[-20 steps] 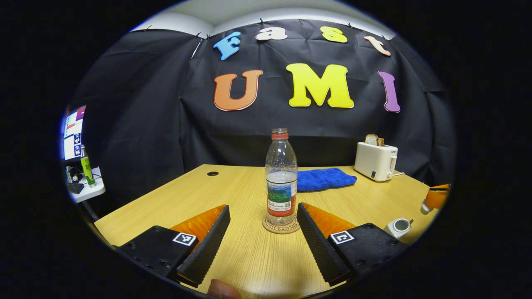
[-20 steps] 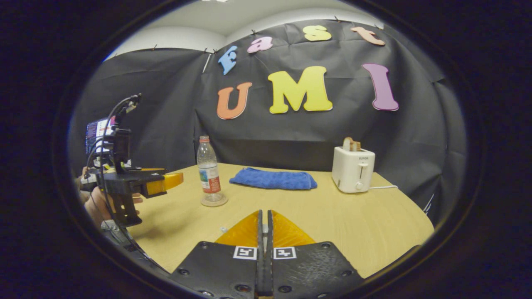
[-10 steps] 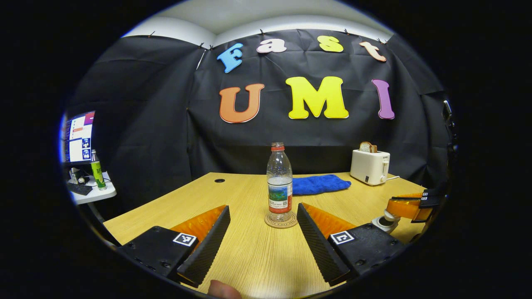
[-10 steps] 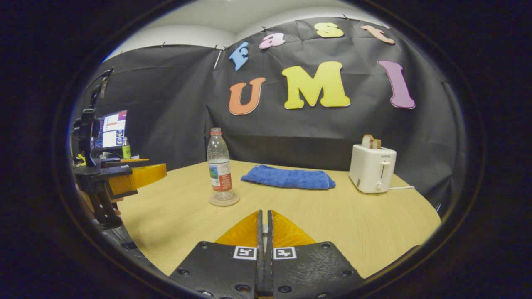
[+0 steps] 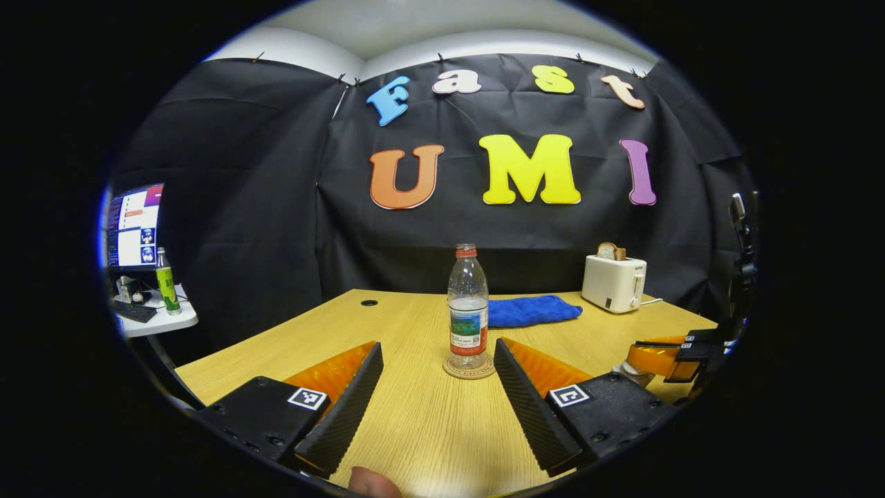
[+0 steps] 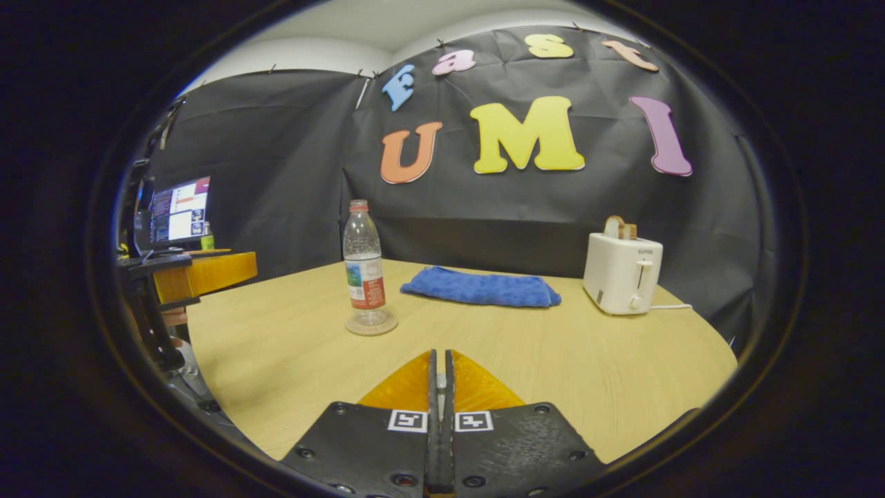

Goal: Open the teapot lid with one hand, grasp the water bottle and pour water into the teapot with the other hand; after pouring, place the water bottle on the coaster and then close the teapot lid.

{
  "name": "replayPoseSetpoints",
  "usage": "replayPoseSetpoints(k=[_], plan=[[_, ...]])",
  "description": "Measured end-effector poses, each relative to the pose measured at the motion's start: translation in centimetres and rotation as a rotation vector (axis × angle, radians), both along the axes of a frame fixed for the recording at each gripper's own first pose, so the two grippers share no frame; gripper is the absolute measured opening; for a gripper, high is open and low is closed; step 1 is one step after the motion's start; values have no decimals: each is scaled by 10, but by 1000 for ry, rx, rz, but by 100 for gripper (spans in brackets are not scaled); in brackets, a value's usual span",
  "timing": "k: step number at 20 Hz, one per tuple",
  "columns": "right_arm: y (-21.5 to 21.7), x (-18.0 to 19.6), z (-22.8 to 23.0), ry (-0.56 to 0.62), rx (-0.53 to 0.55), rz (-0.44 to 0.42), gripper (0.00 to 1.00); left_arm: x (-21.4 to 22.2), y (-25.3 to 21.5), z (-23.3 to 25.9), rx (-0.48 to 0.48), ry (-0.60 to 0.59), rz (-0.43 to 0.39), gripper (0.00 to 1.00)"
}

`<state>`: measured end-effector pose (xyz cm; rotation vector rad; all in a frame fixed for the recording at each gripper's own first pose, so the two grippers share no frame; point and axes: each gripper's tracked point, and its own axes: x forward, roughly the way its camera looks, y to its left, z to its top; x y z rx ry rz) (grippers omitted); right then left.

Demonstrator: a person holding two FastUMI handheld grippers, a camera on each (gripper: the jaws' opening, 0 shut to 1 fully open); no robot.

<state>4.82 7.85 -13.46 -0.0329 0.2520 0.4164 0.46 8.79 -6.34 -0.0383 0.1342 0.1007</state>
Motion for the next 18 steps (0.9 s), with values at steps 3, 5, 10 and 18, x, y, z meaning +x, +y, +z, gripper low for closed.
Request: replayPoseSetpoints(k=[3, 5, 10, 18], plan=[[1, -2, 1, -2, 0, -2, 0, -1, 0, 1, 5, 0, -1, 100], [1, -2, -3, 2, -8, -1, 0, -2, 0, 4, 8, -3, 0, 100], [-3, -4, 12, -29, 2, -19, 20, -4, -6, 8, 8, -8, -7, 100], [-72, -24, 86, -201, 35, -249, 98, -14, -49, 35, 0, -76, -55, 100]])
